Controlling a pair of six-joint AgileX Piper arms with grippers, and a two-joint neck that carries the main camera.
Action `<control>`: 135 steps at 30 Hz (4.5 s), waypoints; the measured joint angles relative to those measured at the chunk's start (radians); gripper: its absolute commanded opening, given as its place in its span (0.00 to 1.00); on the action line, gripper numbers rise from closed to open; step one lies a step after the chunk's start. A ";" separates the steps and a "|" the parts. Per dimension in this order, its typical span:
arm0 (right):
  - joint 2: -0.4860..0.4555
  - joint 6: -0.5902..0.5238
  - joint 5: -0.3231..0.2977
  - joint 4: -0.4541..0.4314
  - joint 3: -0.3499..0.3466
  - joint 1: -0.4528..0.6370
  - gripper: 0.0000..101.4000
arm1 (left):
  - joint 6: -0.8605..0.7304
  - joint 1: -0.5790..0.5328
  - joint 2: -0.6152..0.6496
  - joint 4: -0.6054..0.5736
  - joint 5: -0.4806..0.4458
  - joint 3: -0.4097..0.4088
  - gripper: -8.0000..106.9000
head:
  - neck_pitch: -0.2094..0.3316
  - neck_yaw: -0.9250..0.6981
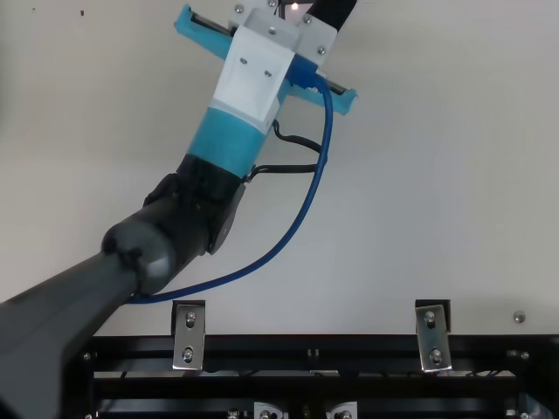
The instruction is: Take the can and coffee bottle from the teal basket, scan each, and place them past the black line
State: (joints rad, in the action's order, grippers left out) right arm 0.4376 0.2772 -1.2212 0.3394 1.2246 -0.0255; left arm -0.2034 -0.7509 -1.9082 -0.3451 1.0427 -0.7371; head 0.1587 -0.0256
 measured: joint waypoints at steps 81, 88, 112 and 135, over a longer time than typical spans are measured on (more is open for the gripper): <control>0.000 0.000 0.000 0.000 0.000 0.000 1.00 | -1.248 0.453 0.335 -0.102 -2.072 -0.730 0.16 | 0.000 0.000; 0.000 0.000 0.000 0.000 0.000 0.000 1.00 | -1.289 0.393 0.313 -0.103 -2.063 -0.639 0.16 | 0.000 0.000; 0.000 0.000 0.000 0.000 0.000 0.000 1.00 | -1.310 0.222 0.192 -0.128 -1.871 -0.391 0.85 | 0.000 0.000; 0.094 -0.015 0.079 -0.068 -0.023 -0.075 1.00 | -1.617 0.487 0.493 -0.605 -1.772 -0.249 0.85 | 0.000 0.000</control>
State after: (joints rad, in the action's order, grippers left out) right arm 0.5315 0.2627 -1.1420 0.2716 1.2020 -0.1007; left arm -1.8205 -0.2635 -1.4154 -0.9501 -0.7297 -0.9866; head 0.1587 -0.0256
